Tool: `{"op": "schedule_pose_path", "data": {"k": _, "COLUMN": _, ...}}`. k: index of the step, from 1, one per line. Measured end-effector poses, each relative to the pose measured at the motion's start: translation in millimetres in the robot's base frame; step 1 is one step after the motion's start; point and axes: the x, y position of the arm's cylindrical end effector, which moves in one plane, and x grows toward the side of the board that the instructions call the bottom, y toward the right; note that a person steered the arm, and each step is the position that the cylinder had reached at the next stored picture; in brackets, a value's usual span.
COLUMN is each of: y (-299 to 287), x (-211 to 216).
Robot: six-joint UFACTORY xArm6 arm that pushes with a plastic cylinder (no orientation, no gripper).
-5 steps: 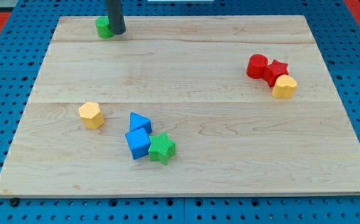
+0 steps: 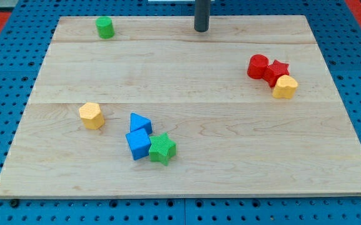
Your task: Push the yellow hexagon towards the top center of the board
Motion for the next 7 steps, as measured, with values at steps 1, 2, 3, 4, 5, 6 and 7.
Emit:
{"op": "schedule_pose_path", "data": {"k": 1, "y": 0.0, "x": 0.0}}
{"op": "schedule_pose_path", "data": {"k": 2, "y": 0.0, "x": 0.0}}
{"op": "schedule_pose_path", "data": {"k": 3, "y": 0.0, "x": -0.4}}
{"op": "schedule_pose_path", "data": {"k": 4, "y": 0.5, "x": 1.4}}
{"op": "schedule_pose_path", "data": {"k": 5, "y": -48.7, "x": 4.3}}
{"op": "schedule_pose_path", "data": {"k": 6, "y": -106.8, "x": 14.8}}
{"op": "schedule_pose_path", "data": {"k": 7, "y": -106.5, "x": 118.0}}
